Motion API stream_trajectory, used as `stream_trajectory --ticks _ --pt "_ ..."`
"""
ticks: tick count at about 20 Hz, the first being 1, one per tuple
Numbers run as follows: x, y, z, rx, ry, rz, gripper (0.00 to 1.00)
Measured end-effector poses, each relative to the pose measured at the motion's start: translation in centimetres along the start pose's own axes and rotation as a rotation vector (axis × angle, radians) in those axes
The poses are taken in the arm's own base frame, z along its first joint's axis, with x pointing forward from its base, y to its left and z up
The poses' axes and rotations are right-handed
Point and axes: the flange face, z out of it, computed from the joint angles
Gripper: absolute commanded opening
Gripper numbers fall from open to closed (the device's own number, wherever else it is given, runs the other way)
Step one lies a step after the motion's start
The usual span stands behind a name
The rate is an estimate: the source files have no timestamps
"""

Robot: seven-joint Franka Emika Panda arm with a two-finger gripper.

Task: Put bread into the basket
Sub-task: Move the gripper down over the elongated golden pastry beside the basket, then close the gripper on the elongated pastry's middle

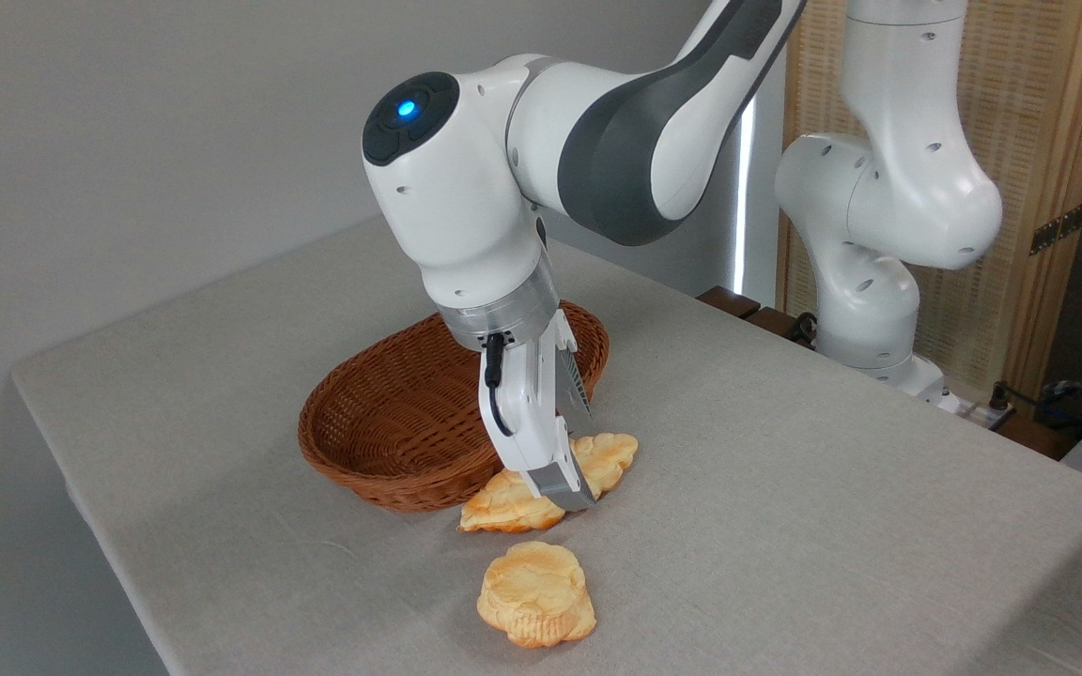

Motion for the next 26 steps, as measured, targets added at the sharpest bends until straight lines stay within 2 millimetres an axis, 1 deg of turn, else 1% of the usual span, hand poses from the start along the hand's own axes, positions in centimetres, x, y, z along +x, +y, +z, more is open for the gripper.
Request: stream_trajectory --ticks 7,12,13,14,15,16,17,18,20,26 --pt "0.1 -0.4 1.7 0.029 -0.002 0.027 1.0" --pt "0.6 -0.5 2.1 0.042 -0.006 0.038 1.0" --pt "0.7 -0.6 2.2 0.051 -0.006 0.04 0.93" --pt "0.8 -0.7 2.3 0.059 -0.007 0.04 0.73" --pt "0.7 -0.7 2.5 0.062 -0.007 0.04 0.65" --pt "0.7 -0.7 2.6 0.063 -0.007 0.04 0.51" --pt "0.7 -0.7 2.7 0.064 -0.007 0.039 0.45" --pt "0.7 -0.7 2.7 0.065 -0.007 0.039 0.33" --pt "0.7 -0.7 2.7 0.065 -0.007 0.039 0.24" --pt "0.8 -0.7 2.8 0.064 -0.007 0.04 0.24"
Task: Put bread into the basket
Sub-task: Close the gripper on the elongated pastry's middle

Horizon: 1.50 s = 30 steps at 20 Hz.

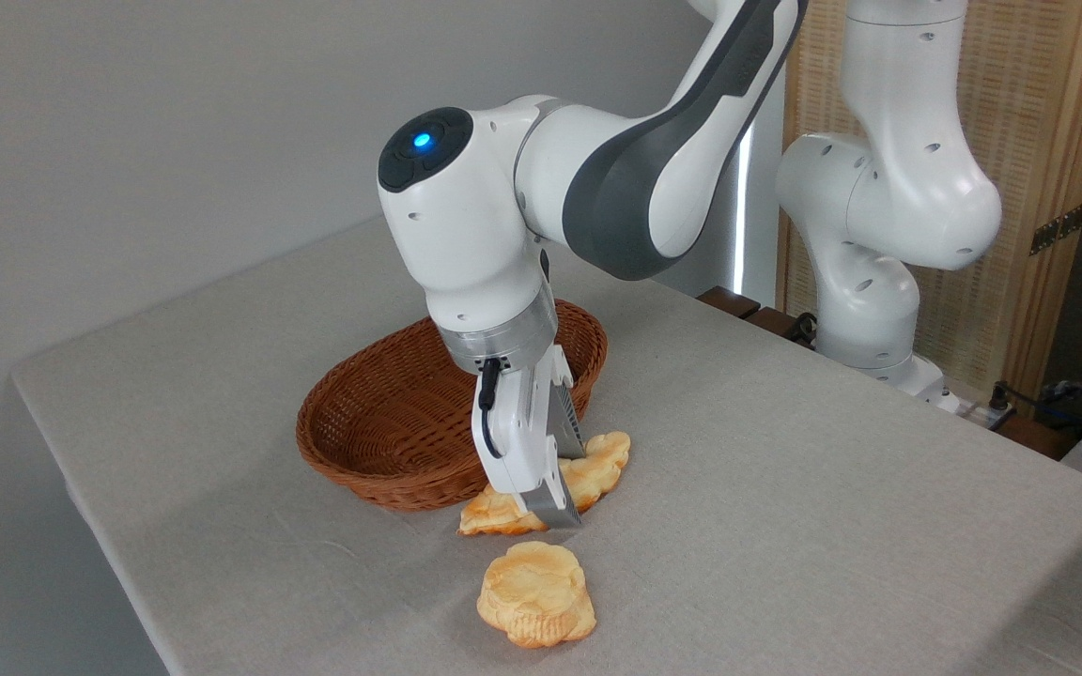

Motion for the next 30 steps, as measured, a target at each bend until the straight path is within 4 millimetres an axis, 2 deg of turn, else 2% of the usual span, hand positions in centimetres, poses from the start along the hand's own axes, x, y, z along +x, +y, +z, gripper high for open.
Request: stream_trajectory --ticks 22,30 --pt "0.0 0.1 -0.1 0.003 0.0 0.0 0.24" --pt "-0.6 0.6 -1.7 0.035 0.005 -0.012 0.23"
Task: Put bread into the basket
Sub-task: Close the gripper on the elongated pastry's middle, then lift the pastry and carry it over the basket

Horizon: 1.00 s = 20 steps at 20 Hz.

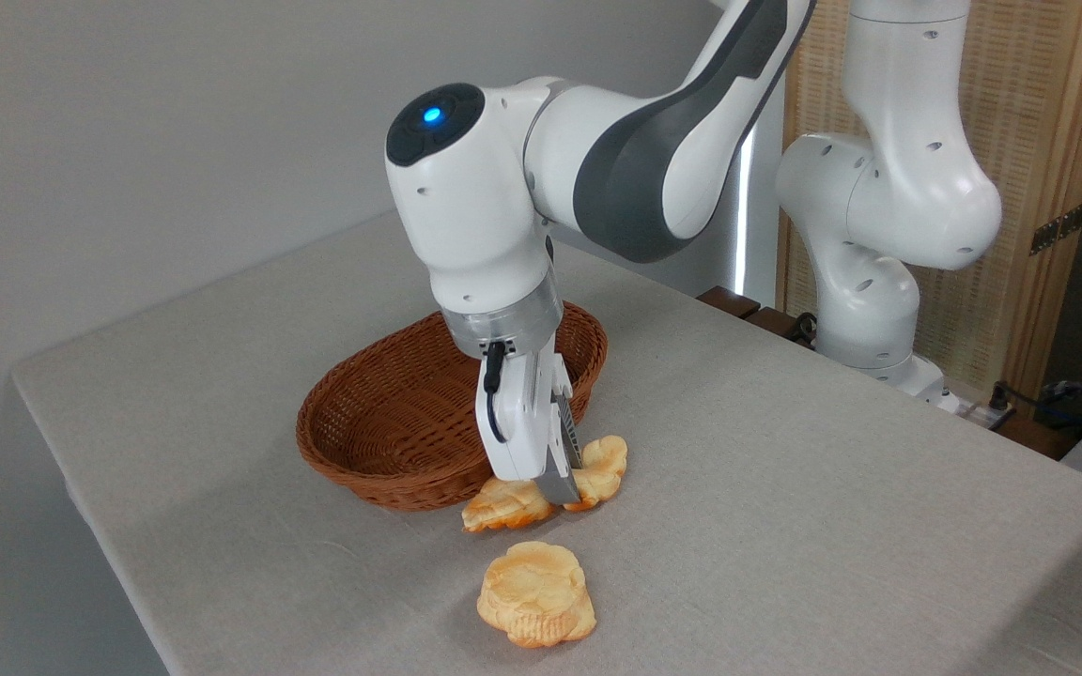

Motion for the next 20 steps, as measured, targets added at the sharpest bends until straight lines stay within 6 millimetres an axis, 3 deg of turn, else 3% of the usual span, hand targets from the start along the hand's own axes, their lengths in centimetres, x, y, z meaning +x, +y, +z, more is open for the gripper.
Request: stream_trajectory --ticks 11,15,20 --pt "-0.1 0.2 -1.0 0.02 0.001 -0.002 0.23" --pt "-0.5 0.4 -2.5 0.045 0.004 -0.009 0.1" --pt "-2.2 0.9 -4.0 0.071 0.015 -0.04 0.06"
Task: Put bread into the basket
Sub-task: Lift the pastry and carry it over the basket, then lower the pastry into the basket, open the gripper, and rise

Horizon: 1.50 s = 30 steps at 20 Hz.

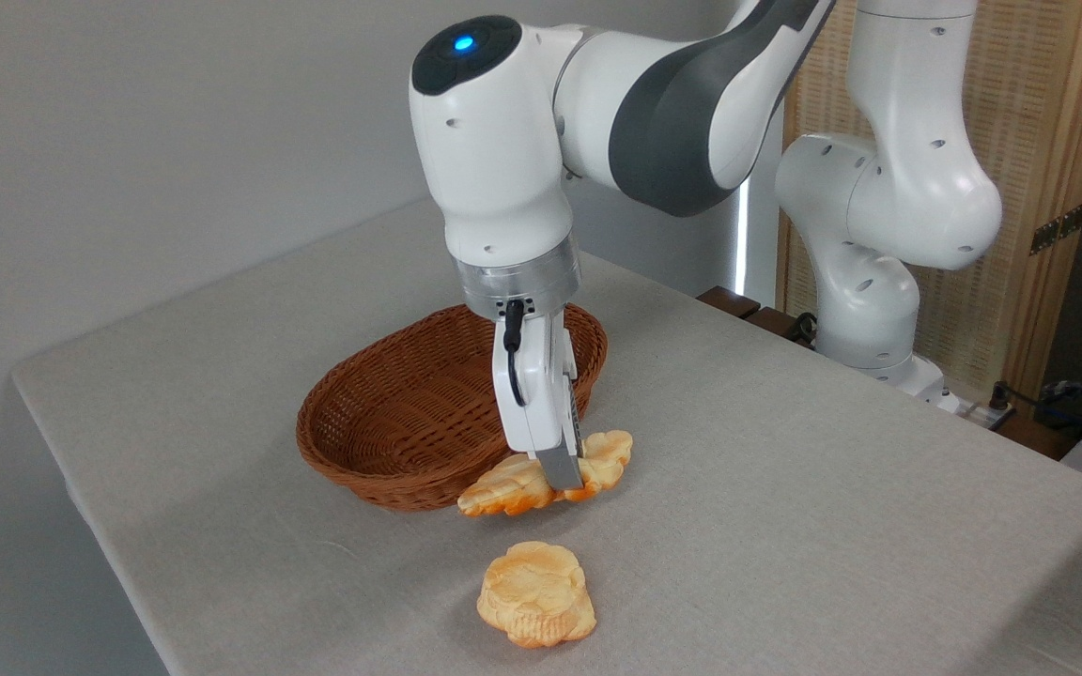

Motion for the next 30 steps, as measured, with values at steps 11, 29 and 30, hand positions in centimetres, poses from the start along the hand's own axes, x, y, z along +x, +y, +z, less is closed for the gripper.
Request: stream_trajectory --ticks 11,29,30 --pt "3.6 -0.4 -5.2 0.102 0.094 -0.077 0.1" --pt "16.6 1.7 -4.5 0.052 0.083 -0.122 1.0" --pt "16.7 1.7 -4.5 0.052 0.083 -0.131 1.0"
